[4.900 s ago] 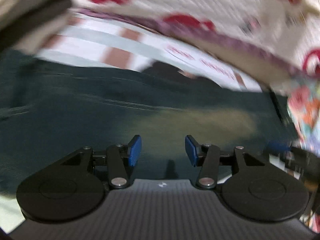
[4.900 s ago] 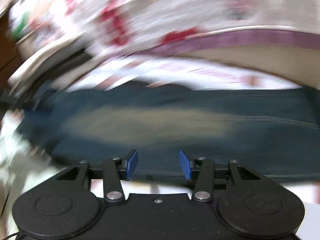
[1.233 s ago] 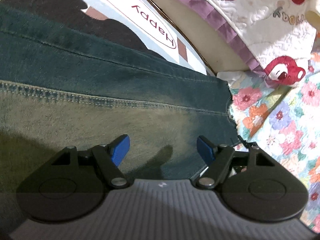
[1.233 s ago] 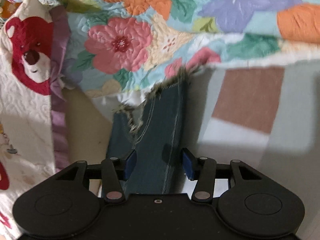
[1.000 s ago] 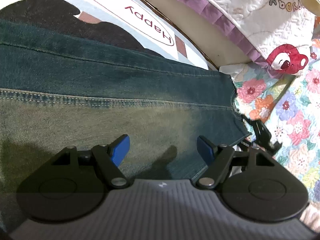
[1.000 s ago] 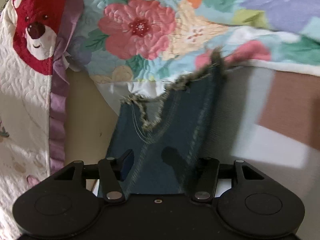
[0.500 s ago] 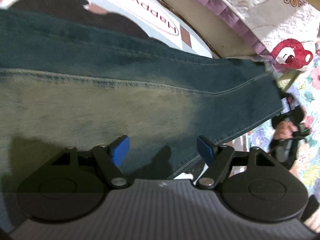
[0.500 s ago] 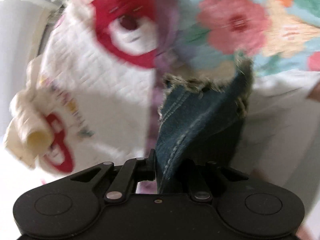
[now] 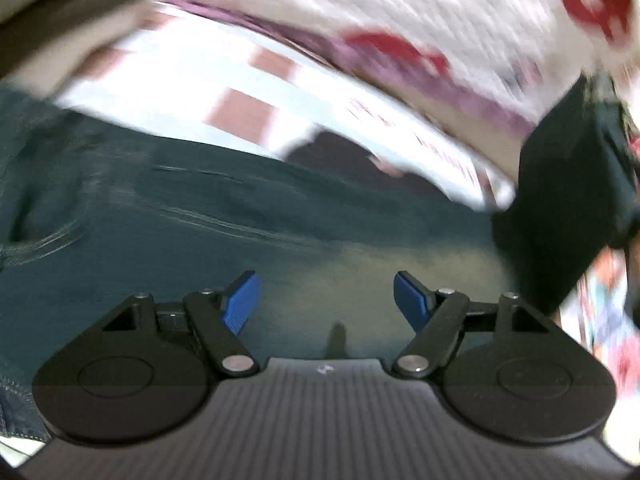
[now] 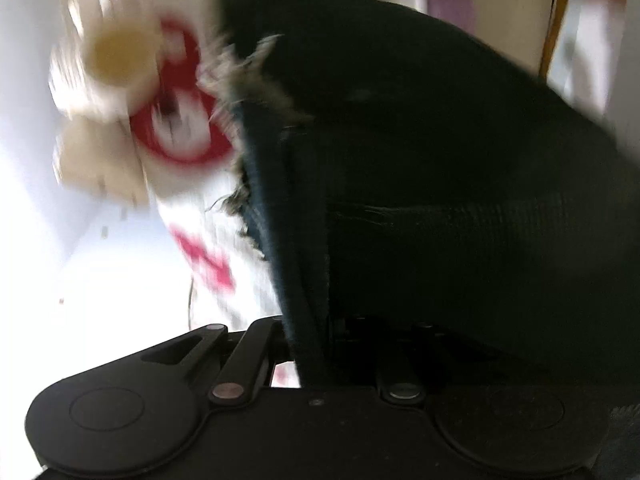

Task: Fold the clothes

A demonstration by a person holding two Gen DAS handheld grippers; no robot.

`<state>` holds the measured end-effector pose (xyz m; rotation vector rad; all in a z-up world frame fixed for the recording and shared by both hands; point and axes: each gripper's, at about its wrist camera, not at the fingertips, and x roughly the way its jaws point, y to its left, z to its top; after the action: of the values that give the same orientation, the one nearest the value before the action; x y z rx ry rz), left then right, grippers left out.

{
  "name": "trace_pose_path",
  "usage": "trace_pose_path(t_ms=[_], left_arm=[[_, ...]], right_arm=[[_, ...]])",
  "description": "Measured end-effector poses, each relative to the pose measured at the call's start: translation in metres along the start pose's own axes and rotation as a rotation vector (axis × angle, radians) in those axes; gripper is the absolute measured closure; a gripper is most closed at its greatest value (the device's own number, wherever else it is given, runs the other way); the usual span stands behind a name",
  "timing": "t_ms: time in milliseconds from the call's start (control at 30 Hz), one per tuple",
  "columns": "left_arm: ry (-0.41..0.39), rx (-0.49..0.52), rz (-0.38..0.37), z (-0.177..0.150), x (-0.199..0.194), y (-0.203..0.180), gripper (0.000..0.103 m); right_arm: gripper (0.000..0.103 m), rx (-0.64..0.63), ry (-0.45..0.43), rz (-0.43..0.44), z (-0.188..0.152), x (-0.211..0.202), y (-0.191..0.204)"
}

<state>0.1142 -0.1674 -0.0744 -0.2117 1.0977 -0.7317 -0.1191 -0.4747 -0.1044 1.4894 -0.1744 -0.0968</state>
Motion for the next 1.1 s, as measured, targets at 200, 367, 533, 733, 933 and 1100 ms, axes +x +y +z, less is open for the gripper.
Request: trace_pose_path(t_ms=[200, 367, 533, 733, 933, 1100], left_arm=[[-0.04, -0.166, -0.082, 0.0, 0.002, 0.044, 0.03], [-0.073, -0.304, -0.15, 0.0, 0.004, 0.081, 0.03], [-0.086, -0.398, -0.206, 0.0, 0.003, 0.104, 0.03], [-0.077, -0.457, -0.26, -0.001, -0.001, 0.111, 0.029], [-0.076, -0.507, -0.291, -0.004, -0.004, 0.118, 0.029], [-0.071, -0.488, -0.272, -0.004, -0.005, 0.116, 0.029]], right_arm=[[0.093, -0.036, 0.324, -0.148, -0.118, 0.08, -0.036], [0.093, -0.255, 0.498, -0.435, -0.197, 0.104, -0.084], [0.092, -0.488, 0.52, -0.501, -0.222, 0.102, -0.069], [0.087, -1.154, 0.624, -0.615, -0.295, 0.104, -0.025], [0.055, -1.399, 0.74, -0.514, -0.363, 0.086, -0.011], [0.055, -1.308, 0.765, -0.493, -0.349, 0.078, -0.003]])
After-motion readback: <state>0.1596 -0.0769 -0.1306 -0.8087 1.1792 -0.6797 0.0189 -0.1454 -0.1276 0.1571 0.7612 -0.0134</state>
